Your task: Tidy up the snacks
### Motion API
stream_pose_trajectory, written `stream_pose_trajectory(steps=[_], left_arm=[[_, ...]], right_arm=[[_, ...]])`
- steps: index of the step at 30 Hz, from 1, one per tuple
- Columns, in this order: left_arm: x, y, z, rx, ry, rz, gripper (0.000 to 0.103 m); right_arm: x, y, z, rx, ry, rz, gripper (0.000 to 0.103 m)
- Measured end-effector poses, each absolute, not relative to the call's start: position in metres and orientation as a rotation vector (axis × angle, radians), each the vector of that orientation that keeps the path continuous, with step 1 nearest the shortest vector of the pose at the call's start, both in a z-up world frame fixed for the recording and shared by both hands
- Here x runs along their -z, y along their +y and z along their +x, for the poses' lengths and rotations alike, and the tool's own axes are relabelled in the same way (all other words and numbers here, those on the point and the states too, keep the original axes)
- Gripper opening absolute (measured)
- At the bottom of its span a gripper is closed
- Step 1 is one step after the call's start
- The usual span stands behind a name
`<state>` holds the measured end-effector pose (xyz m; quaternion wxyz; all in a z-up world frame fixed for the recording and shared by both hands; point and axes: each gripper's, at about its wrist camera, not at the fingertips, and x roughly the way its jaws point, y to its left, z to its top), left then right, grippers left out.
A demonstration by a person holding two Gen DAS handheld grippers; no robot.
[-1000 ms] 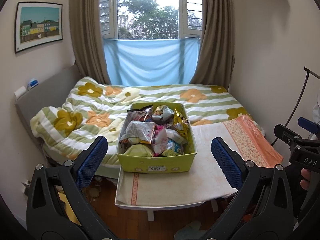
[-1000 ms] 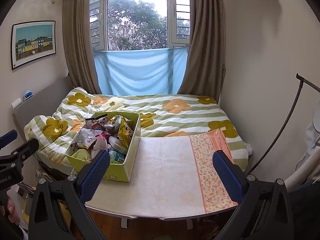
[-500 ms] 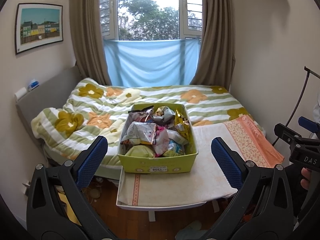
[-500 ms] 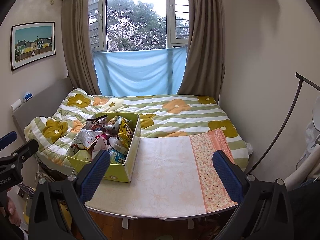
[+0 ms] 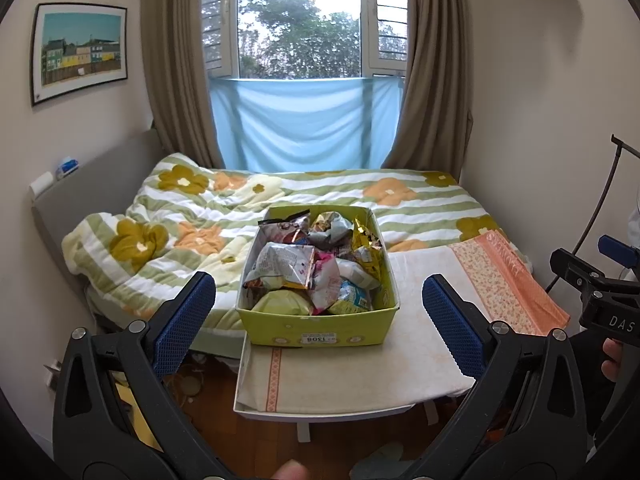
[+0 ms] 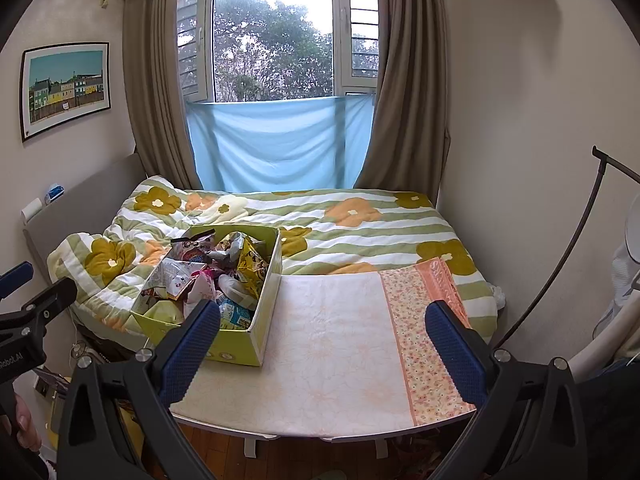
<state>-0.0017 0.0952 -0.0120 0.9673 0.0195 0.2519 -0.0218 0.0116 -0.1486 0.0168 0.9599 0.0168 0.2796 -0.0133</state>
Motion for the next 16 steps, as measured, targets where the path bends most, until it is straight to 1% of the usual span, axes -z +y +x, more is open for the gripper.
stream_pose_trajectory(steps=[16], left_arm=[[0.01,0.0933,-0.0053,0.052,0.47,0.061,0.103]], right_arm=[[-0.0166,-0.1469,0.0157,0.034,0.57,0.036,0.102]])
